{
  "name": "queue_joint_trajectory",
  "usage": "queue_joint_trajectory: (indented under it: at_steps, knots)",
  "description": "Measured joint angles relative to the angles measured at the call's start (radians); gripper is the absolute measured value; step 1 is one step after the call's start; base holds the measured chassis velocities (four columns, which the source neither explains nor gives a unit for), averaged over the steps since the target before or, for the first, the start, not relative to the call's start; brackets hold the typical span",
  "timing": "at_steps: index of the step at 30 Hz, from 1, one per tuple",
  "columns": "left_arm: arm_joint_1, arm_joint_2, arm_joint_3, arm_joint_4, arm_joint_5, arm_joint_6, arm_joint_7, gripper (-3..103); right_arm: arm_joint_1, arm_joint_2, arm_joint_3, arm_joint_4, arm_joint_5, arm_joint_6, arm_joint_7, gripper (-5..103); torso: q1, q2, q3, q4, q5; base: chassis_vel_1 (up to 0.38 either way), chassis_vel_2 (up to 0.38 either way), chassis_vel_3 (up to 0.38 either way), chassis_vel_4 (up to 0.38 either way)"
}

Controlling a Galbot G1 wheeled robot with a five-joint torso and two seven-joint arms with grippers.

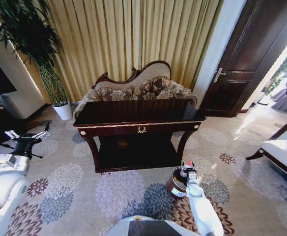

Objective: Move to the front of the table and place the trash on the table into the trash bin.

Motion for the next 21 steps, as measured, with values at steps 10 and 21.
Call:
queue_joint_trajectory:
  at_steps: [10,21]
  knots:
    - [-0.017,-0.009,0.01,-0.022,-0.005,0.005,-0.019,100,-0.085,-0.021,-0.005,0.231,0.088,-0.024,0.0,98,0.0,0.0,0.0,-0.0001,0.0001,0.0,0.0,0.0,0.0]
    - [-0.013,-0.022,-0.01,-0.108,-0.068,0.053,-0.062,100,-0.216,-0.122,0.007,0.789,0.369,-0.226,0.0,100,0.0,0.0,0.0,0.0,0.0002,0.0,0.0,0.0,0.0]
